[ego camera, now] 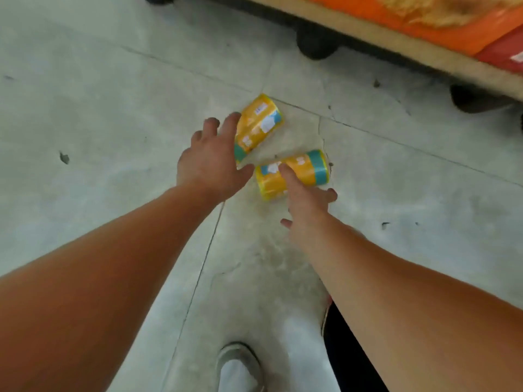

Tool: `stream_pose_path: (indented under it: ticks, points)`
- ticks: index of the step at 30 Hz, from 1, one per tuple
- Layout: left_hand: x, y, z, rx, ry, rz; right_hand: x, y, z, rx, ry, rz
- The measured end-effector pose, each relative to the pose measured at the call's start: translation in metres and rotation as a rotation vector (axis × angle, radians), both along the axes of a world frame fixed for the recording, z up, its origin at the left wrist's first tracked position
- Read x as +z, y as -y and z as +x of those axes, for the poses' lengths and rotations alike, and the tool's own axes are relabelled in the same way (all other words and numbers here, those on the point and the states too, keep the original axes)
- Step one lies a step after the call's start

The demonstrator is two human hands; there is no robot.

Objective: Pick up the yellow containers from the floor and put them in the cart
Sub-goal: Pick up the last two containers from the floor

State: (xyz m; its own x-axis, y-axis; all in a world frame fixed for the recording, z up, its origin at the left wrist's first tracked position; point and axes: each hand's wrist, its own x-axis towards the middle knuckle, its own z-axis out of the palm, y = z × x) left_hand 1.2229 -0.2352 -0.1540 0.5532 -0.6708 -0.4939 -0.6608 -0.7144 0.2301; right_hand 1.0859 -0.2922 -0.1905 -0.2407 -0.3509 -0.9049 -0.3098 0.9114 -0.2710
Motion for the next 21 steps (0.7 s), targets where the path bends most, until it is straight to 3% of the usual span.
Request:
stream_pose_path:
  ticks: [4,7,11,15,21]
  points:
    - [-0.053,0.025,0.000,-0.012,0.040,0.001,-0.040,0.000,0.015,-0.103,-0.040,-0.063]
    - [-0.065,0.037,0.005,0.063,0.096,-0.003,-0.044,0.002,0.016,-0.166,0.035,-0.102]
    - [-0.039,0.032,0.001,0.168,-0.040,-0.047,-0.006,0.008,-0.003,0.056,0.074,-0.265]
    - [0.052,0.012,-0.032,0.317,-0.213,-0.221,0.088,0.008,-0.038,0.193,0.131,-0.401]
    - [0.266,-0.007,-0.099,0.336,-0.425,-0.448,0.312,0.003,-0.106,0.204,0.211,-0.563]
